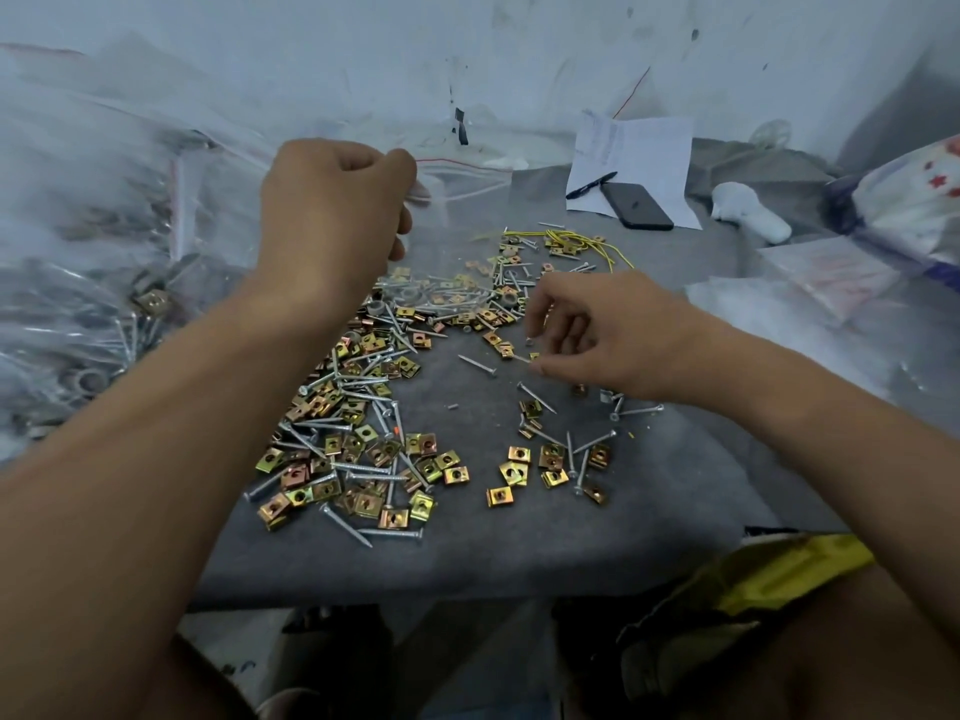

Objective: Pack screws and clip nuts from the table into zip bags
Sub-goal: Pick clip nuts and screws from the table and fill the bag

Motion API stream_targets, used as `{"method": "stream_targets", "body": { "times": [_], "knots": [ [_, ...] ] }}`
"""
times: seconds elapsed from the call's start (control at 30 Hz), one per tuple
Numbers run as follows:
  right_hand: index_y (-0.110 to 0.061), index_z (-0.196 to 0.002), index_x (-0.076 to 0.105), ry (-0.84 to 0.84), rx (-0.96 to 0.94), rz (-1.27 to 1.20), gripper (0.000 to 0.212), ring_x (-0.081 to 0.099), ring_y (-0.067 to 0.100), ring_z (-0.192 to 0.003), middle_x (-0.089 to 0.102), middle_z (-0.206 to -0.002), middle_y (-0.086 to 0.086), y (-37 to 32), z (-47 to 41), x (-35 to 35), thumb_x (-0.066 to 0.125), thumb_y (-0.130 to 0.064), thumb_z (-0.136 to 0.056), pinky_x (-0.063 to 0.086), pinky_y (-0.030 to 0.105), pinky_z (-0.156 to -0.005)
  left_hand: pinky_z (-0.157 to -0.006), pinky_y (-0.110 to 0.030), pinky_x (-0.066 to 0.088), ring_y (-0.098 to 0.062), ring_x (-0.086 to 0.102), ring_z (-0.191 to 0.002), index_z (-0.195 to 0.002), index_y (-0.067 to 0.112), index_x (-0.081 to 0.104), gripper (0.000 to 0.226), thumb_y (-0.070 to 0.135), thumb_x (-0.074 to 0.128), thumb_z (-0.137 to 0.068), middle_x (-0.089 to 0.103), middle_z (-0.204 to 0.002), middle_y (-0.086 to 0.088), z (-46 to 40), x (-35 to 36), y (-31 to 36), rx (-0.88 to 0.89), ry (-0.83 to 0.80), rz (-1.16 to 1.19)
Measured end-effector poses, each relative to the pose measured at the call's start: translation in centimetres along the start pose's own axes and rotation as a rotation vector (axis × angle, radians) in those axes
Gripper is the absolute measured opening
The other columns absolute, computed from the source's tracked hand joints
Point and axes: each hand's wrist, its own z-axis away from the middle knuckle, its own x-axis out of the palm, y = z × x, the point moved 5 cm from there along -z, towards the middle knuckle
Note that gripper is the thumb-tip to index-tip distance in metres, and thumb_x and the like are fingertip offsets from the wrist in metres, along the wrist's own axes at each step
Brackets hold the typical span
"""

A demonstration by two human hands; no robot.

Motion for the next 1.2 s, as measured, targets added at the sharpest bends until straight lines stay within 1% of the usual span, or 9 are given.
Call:
{"method": "stream_targets", "body": {
  "times": [0.07,0.17,0.33,0.6,0.8,0.9,1.0,1.1,1.2],
  "knots": [
    [-0.028,-0.09,0.072,0.004,0.019,-0.071,0.017,0.068,-0.001,-0.069,0.073,-0.078,-0.015,-0.2,0.2,0.2,0.085,-0.021,-0.082,0.056,0.016,-0.065,-0.048,-0.028,0.042,-0.021,0.055,-0.048,-0.079,0.011,0.082,0.026,0.021,0.061,-0.09,0.063,-0.06,-0.004,-0.1,-0.1,-0.1,-0.003,-0.002,0.008],
    [-0.03,-0.081,0.077,-0.078,0.079,0.05,0.01,0.068,-0.007,-0.068,0.072,-0.074,-0.025,-0.2,0.9,0.9,0.086,-0.025,-0.082,0.053,0.013,-0.063,-0.05,-0.03,0.043,-0.02,0.054,-0.048,-0.078,0.012,0.082,0.026,0.022,0.061,-0.092,0.063,-0.059,-0.002,0.0,0.1,-0.1,0.002,-0.015,0.012],
    [-0.029,-0.076,0.077,-0.151,0.206,0.102,0.011,0.067,-0.005,-0.066,0.072,-0.071,-0.022,0.2,1.1,1.4,0.084,-0.028,-0.083,0.057,0.022,-0.065,-0.054,-0.036,0.043,-0.019,0.054,-0.047,-0.077,0.013,0.081,0.026,0.022,0.062,-0.092,0.062,-0.058,-0.002,0.2,0.4,0.1,-0.008,-0.021,0.014],
    [-0.027,-0.08,0.073,-0.171,0.242,0.101,0.009,0.066,-0.002,-0.068,0.073,-0.074,-0.015,0.2,1.6,1.2,0.078,-0.025,-0.087,0.052,0.021,-0.061,-0.055,-0.037,0.044,-0.019,0.054,-0.047,-0.077,0.012,0.081,0.024,0.02,0.063,-0.092,0.062,-0.06,-0.004,0.3,0.2,0.3,-0.011,-0.027,0.013],
    [-0.026,-0.082,0.071,0.04,0.284,0.154,0.011,0.065,0.004,-0.07,0.07,-0.073,-0.01,-0.1,2.3,-1.2,0.081,-0.03,-0.084,0.052,0.025,-0.066,-0.054,-0.034,0.042,-0.019,0.053,-0.047,-0.077,0.011,0.081,0.024,0.02,0.064,-0.092,0.062,-0.06,-0.005,0.3,0.3,0.3,-0.003,-0.037,0.017],
    [-0.025,-0.074,0.076,-0.002,0.346,0.189,0.021,0.067,0.006,-0.07,0.072,-0.068,-0.009,-0.2,2.6,-1.2,0.083,-0.043,-0.082,0.053,0.028,-0.066,-0.052,-0.033,0.042,-0.017,0.053,-0.046,-0.076,0.011,0.08,0.024,0.019,0.063,-0.092,0.061,-0.059,-0.005,0.4,0.3,0.4,-0.007,-0.036,0.015],
    [-0.027,-0.076,0.077,-0.048,0.355,0.265,0.013,0.065,0.002,-0.072,0.073,-0.073,-0.01,-0.8,2.3,0.3,0.084,-0.034,-0.084,0.049,0.022,-0.062,-0.051,-0.032,0.043,-0.018,0.053,-0.047,-0.077,0.011,0.08,0.025,0.019,0.062,-0.092,0.062,-0.059,-0.004,0.4,0.4,0.4,-0.01,-0.046,0.0],
    [-0.028,-0.073,0.076,-0.001,0.341,0.365,0.011,0.062,-0.001,-0.068,0.072,-0.071,-0.011,-1.5,1.9,0.6,0.078,-0.03,-0.084,0.042,0.018,-0.054,-0.052,-0.032,0.044,-0.017,0.054,-0.049,-0.078,0.012,0.081,0.025,0.019,0.062,-0.093,0.063,-0.061,-0.004,0.5,0.4,0.3,-0.012,-0.052,-0.006],
    [-0.031,-0.07,0.078,0.029,0.345,0.174,0.012,0.067,0.0,-0.068,0.073,-0.068,-0.016,-1.7,2.3,-0.2,0.081,-0.035,-0.081,0.056,0.026,-0.063,-0.053,-0.035,0.043,-0.018,0.054,-0.049,-0.079,0.011,0.081,0.024,0.019,0.063,-0.092,0.063,-0.063,-0.006,0.5,0.4,0.3,-0.02,-0.048,0.001]
  ]
}}
